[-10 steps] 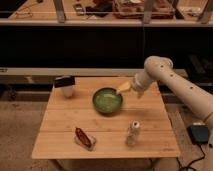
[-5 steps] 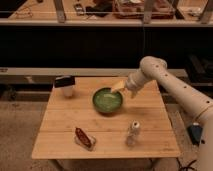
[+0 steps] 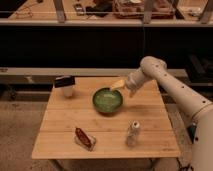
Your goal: Drag the ceramic bowl in a circle
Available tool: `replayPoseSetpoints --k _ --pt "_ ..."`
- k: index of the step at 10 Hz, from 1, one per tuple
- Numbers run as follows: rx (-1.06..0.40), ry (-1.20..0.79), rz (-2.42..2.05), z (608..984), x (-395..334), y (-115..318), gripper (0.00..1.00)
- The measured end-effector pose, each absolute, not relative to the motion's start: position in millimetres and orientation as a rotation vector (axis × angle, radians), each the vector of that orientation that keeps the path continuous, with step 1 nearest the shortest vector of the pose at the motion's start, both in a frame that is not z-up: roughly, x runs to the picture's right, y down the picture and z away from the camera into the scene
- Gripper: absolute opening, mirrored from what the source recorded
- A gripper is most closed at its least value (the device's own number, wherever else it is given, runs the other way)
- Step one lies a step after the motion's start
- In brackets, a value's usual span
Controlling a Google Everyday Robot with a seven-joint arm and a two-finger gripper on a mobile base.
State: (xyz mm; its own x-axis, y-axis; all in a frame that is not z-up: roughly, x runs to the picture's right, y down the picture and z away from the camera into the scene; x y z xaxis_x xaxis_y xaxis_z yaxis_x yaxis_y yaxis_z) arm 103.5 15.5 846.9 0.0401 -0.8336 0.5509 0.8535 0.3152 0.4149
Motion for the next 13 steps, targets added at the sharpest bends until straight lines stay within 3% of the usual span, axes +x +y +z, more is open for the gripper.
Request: replayPoseSetpoints --k 13 --pt "0.024 -0.908 -1.298 886.2 86.7 40.2 0.8"
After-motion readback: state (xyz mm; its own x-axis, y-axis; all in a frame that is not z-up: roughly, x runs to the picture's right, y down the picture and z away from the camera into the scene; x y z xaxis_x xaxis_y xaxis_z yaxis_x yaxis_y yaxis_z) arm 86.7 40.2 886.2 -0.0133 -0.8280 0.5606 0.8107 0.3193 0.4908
